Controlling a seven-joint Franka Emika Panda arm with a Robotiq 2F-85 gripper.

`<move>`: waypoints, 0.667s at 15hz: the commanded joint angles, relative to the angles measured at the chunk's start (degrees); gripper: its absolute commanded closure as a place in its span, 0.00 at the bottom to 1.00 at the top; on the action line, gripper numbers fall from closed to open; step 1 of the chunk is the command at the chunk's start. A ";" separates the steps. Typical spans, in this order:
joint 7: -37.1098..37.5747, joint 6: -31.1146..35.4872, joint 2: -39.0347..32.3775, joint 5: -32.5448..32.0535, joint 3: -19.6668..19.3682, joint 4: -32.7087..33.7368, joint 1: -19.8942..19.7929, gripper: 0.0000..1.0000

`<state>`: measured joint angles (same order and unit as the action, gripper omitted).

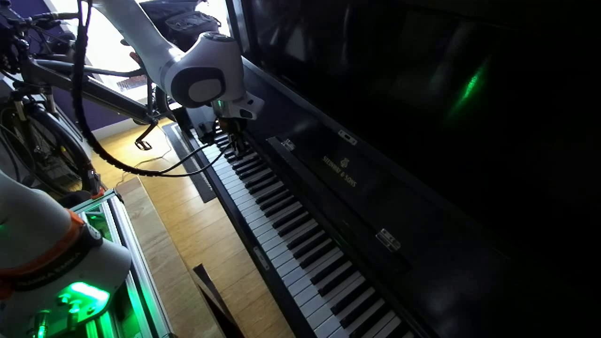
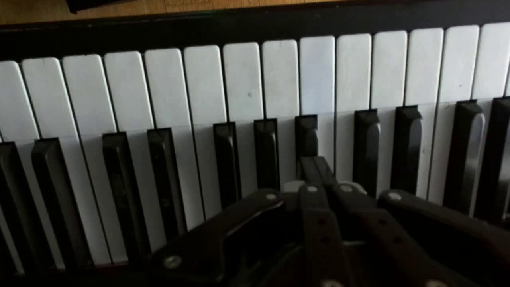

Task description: Press a key on the piano

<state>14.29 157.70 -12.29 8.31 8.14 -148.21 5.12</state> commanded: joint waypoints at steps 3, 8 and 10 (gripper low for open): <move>-1.02 2.43 -3.72 0.07 -0.65 1.29 1.21 1.00; -1.77 3.76 -6.70 -0.46 -0.85 2.48 1.53 1.00; -2.20 4.23 -7.76 -0.27 -0.74 2.84 1.50 1.00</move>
<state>13.17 160.16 -17.32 8.15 8.08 -146.48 5.80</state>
